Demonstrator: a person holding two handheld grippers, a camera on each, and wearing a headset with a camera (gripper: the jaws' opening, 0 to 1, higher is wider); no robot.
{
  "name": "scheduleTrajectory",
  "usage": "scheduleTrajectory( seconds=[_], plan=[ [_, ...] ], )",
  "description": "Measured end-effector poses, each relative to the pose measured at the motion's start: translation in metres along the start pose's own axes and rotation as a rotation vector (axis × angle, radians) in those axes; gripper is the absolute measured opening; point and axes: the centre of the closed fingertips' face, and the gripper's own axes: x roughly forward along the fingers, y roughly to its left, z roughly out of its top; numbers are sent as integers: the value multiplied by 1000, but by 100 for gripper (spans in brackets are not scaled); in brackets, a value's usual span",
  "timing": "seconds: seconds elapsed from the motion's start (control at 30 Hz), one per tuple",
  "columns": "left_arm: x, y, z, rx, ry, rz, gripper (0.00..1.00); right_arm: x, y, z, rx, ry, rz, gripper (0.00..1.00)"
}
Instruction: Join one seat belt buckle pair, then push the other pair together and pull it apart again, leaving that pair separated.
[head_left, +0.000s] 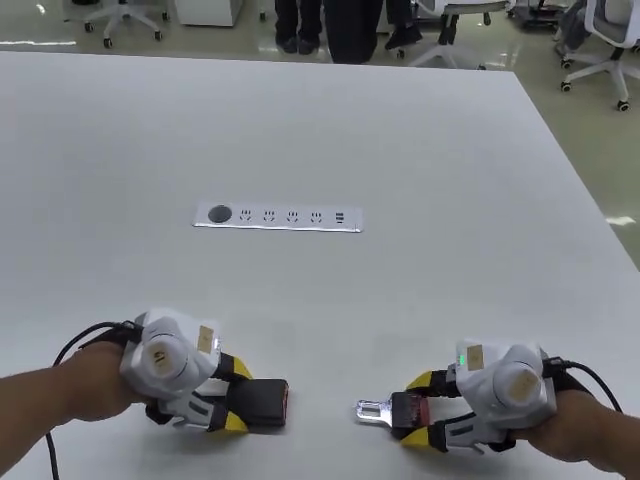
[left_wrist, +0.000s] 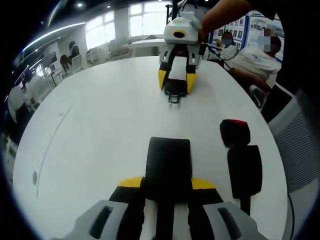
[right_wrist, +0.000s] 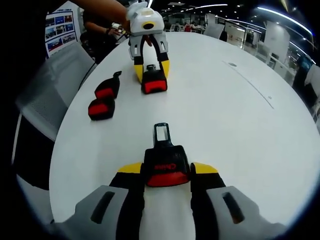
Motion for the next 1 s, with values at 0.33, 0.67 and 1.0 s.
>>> scheduleTrajectory(
  seconds=[0.33,0.67,1.0],
  plan=[
    [0,-2,1,5,12,-12,34,1,0,-2,-12,19,10,34],
    [-1,-3,2,0,16,-12,34,16,6,18,-25,-7,33,34],
    [-1,-3,1,-2,21,-11,34,26,0,38,-25,-32,39,34]
  ],
)
